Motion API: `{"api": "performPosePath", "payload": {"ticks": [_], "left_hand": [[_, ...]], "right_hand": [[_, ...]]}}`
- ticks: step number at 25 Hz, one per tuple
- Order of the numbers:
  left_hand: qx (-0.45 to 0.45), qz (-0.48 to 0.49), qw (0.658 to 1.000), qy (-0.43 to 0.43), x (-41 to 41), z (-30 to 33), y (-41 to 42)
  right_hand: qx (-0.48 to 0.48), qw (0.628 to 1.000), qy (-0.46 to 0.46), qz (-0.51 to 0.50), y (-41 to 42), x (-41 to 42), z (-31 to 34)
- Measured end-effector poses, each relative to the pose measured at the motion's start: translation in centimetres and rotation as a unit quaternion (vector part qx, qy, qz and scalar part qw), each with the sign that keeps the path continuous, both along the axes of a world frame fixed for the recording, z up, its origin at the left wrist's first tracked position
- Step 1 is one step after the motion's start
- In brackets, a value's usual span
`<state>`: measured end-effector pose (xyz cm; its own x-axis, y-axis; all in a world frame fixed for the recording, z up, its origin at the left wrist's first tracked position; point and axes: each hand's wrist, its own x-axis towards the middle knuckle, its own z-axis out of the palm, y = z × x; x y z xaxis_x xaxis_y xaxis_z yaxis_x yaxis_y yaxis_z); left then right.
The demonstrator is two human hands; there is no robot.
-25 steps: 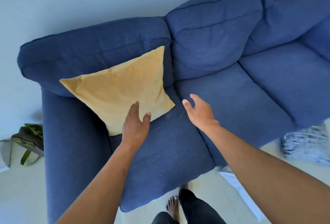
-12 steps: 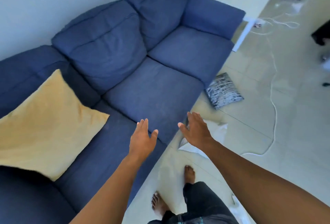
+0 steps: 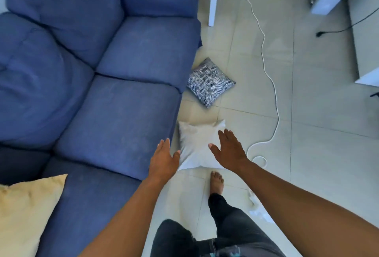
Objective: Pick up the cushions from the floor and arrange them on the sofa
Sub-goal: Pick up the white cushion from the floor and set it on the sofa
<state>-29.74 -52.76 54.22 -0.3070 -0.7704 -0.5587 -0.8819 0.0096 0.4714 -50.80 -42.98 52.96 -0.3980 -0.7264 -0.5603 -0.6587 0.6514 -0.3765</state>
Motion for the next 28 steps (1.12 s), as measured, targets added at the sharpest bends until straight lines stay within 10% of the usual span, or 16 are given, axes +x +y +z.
{"api": "performPosePath", "payload": {"ticks": [10,28], "left_hand": [[0.087,0.001,0.994,-0.063,-9.3,-13.6,-5.3],[0.140,0.175,0.969,-0.109,-10.8,-59.6,-14.9]], "right_hand": [[0.040,0.995,-0.032,-0.087,-4.3,-8.2,-14.6],[0.091,0.953,-0.078,-0.280,-9.5,-14.4,-57.9]]}}
